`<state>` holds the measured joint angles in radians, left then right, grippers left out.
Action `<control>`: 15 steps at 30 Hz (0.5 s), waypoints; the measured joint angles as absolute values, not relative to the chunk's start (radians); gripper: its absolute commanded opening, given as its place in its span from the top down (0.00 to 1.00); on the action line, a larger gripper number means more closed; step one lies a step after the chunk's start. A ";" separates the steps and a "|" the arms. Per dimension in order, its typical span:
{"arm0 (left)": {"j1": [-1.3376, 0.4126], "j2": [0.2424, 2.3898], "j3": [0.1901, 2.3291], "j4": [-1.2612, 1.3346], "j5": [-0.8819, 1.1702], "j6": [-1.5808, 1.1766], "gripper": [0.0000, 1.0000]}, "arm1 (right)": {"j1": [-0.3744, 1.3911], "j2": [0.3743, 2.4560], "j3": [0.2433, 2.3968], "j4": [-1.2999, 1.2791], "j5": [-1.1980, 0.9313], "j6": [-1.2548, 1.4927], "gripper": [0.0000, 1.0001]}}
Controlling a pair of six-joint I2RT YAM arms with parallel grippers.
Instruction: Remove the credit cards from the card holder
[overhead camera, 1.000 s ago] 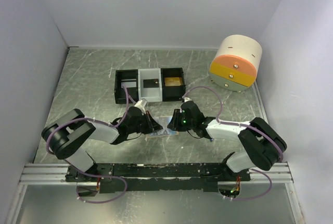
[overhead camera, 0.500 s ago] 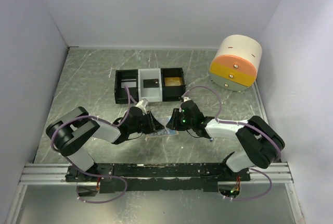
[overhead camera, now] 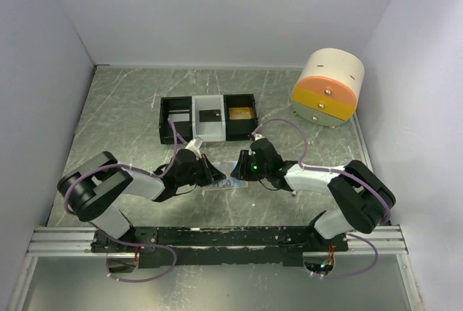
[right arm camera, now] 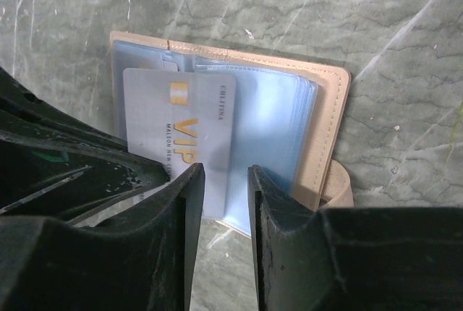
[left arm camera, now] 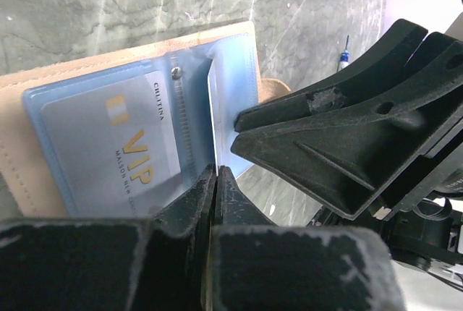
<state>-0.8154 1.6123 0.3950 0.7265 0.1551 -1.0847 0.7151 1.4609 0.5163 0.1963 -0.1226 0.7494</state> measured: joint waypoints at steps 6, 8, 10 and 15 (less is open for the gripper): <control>-0.815 1.514 0.398 0.588 0.109 -1.046 0.93 | 0.714 1.461 0.537 0.159 -0.125 0.728 0.68; -0.815 1.485 0.403 0.540 0.095 -1.032 0.93 | 0.714 1.461 0.539 0.156 -0.129 0.720 0.68; -0.815 1.462 0.408 0.498 0.080 -1.020 0.93 | 0.713 1.461 0.542 0.151 -0.139 0.713 0.68; -0.815 1.392 0.410 0.420 0.033 -1.001 0.93 | 0.712 1.460 0.544 0.146 -0.182 0.696 0.68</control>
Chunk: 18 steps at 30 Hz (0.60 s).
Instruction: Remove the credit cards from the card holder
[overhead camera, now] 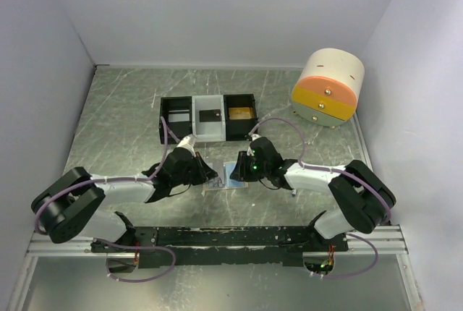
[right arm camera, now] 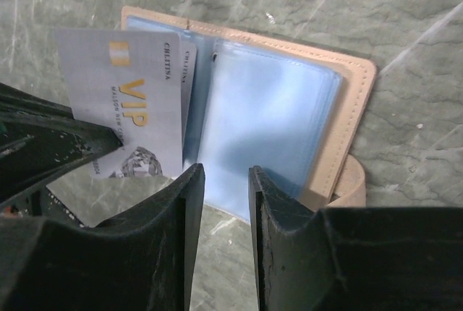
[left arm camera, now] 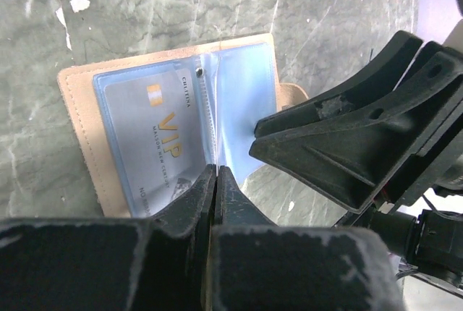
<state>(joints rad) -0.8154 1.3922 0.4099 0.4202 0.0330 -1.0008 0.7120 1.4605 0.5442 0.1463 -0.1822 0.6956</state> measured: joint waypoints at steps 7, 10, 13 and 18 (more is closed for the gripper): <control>-0.815 1.291 0.381 0.394 -0.023 -0.999 0.93 | 0.712 1.443 0.556 0.160 -0.271 0.690 0.67; -0.815 1.257 0.362 0.387 -0.050 -1.000 0.93 | 0.711 1.455 0.584 0.180 -0.307 0.686 0.67; -0.815 1.216 0.344 0.358 -0.086 -1.003 0.93 | 0.710 1.507 0.624 0.209 -0.342 0.676 0.67; -0.815 1.153 0.328 0.323 -0.128 -1.004 0.93 | 0.710 1.601 0.643 0.209 -0.353 0.654 0.68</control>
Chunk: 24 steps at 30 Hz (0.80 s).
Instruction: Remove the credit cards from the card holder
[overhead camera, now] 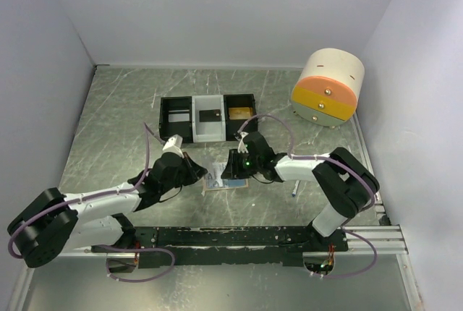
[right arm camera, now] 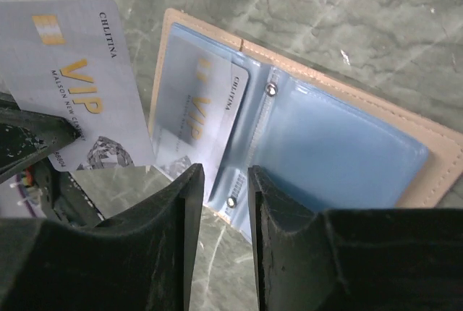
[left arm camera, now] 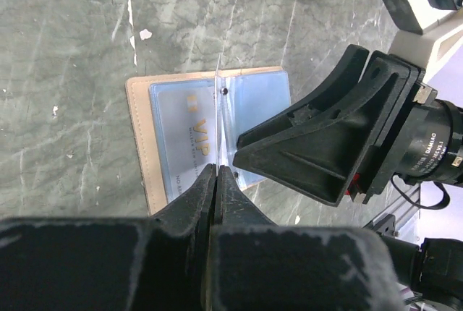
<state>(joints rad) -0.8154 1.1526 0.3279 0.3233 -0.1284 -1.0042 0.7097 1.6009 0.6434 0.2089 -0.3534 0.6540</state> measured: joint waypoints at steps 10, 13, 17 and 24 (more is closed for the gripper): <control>-0.815 1.151 0.305 0.373 -0.118 -0.999 0.93 | 0.683 1.561 0.592 0.202 -0.334 0.644 0.67; -0.815 1.161 0.289 0.416 -0.100 -0.999 0.93 | 0.667 1.551 0.577 0.221 -0.354 0.654 0.67; -0.815 1.211 0.289 0.474 -0.065 -0.998 0.93 | 0.634 1.549 0.570 0.241 -0.388 0.670 0.66; -0.815 1.365 0.282 0.689 0.036 -1.030 0.93 | 0.579 1.518 0.513 0.305 -0.444 0.707 0.60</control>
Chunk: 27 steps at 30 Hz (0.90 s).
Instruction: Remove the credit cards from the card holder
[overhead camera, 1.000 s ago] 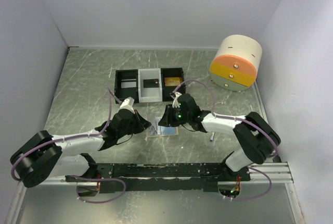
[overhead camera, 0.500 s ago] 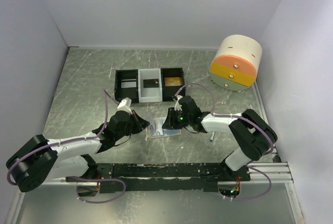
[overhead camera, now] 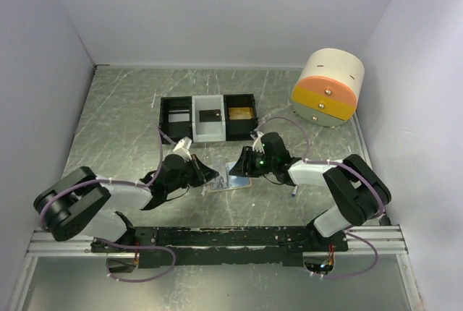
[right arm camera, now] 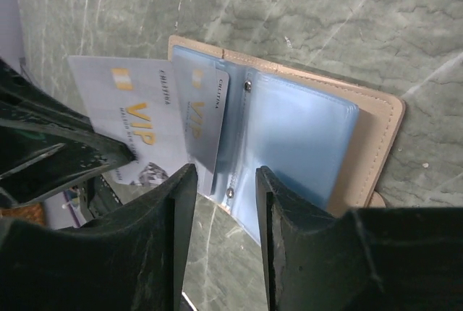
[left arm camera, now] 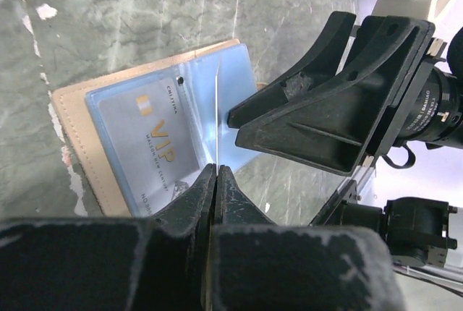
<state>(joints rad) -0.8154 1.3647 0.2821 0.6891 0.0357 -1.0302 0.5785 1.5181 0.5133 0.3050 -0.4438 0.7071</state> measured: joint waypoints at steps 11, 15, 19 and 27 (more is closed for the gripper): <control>-0.815 1.576 0.270 0.968 0.138 -1.111 0.93 | 0.554 1.536 0.442 0.445 -0.547 0.790 0.57; -0.815 1.613 0.268 1.039 0.161 -1.135 0.93 | 0.546 1.555 0.441 0.483 -0.572 0.811 0.61; -0.817 1.620 0.266 1.062 0.163 -1.144 0.93 | 0.531 1.562 0.435 0.521 -0.604 0.833 0.64; -0.818 1.627 0.264 1.118 0.177 -1.161 0.93 | 0.501 1.570 0.427 0.616 -0.680 0.879 0.65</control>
